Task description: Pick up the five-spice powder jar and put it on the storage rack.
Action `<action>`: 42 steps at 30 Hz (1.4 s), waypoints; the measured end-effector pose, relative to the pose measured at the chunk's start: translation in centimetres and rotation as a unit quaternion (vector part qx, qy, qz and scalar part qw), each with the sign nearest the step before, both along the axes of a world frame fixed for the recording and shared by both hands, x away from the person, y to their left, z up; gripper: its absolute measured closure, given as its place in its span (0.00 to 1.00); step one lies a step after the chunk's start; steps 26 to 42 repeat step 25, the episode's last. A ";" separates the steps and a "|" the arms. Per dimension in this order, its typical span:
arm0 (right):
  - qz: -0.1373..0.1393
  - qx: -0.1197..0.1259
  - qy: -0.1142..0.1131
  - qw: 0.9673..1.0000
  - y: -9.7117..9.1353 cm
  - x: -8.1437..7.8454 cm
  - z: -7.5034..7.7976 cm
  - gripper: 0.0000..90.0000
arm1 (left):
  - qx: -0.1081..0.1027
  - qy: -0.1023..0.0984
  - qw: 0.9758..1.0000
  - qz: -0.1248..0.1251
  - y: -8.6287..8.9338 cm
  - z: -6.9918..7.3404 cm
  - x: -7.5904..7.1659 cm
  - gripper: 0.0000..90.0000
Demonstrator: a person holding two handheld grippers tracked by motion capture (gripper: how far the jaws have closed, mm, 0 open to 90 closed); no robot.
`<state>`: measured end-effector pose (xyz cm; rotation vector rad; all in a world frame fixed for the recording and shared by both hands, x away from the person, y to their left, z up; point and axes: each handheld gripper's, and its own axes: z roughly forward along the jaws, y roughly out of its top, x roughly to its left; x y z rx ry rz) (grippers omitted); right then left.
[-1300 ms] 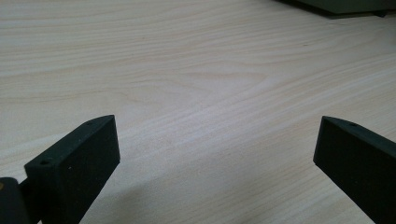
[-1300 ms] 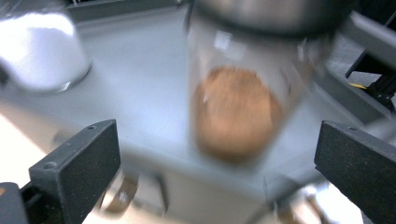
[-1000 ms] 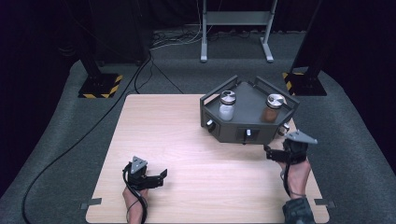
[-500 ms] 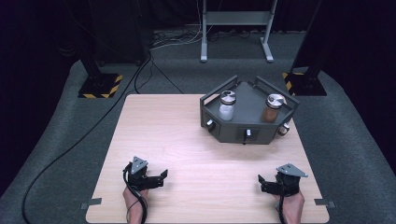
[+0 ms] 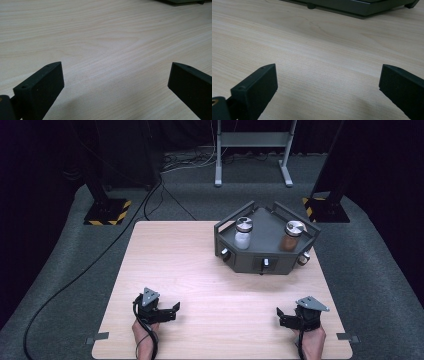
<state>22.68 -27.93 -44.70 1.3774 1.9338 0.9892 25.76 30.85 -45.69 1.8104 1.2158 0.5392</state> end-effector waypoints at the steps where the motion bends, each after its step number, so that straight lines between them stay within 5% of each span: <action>1: 0.001 0.001 0.000 1.000 -0.1 0.0 0.0 0.01 | 0.002 0.001 1.000 0.000 -0.1 0.0 0.0 0.00; 42: 0.005 0.010 0.004 1.000 -0.4 0.2 0.0 0.01 | 0.006 0.004 1.000 0.003 -0.3 0.1 0.1 0.00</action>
